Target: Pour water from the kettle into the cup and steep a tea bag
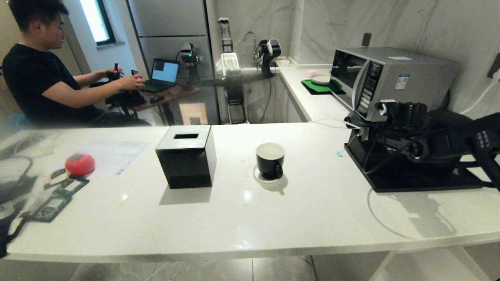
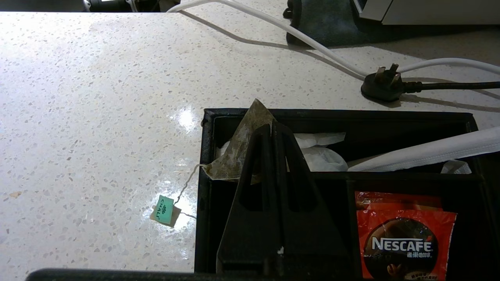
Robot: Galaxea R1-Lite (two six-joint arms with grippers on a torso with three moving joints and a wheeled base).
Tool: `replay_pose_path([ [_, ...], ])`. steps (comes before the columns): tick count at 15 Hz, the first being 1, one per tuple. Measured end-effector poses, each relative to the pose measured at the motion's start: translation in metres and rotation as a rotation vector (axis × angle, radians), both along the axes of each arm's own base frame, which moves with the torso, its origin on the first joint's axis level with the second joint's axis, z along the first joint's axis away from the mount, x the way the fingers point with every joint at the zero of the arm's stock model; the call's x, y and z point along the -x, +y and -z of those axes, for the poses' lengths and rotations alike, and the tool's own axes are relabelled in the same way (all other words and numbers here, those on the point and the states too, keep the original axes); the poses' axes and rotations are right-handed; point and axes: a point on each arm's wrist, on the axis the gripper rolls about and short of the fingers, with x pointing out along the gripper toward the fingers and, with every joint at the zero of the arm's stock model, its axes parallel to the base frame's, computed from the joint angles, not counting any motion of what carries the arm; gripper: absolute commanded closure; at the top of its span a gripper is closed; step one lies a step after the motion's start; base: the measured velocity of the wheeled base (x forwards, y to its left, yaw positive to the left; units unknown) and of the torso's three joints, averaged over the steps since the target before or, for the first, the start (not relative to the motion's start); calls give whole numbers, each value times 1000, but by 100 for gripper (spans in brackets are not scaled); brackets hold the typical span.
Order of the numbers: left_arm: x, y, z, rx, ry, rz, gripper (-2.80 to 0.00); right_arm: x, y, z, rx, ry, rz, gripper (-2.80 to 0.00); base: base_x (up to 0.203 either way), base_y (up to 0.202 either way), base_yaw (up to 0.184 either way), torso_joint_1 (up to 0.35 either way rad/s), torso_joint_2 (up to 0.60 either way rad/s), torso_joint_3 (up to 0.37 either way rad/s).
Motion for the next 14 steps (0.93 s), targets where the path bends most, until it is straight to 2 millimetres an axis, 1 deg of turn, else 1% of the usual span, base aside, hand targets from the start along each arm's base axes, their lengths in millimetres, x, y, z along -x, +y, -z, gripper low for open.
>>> replay_pose_path([
  [6,0,0,0,0,0,0,0,1,0,-5,1,-17,-1,0,0,0,0,0,0,0],
  [8,0,0,0,0,0,0,0,1,1,-11,1,-52,-2,0,0,0,0,0,0,0],
  [14,0,0,0,0,0,0,0,5,2,-24,2,-87,-5,0,0,0,0,0,0,0],
])
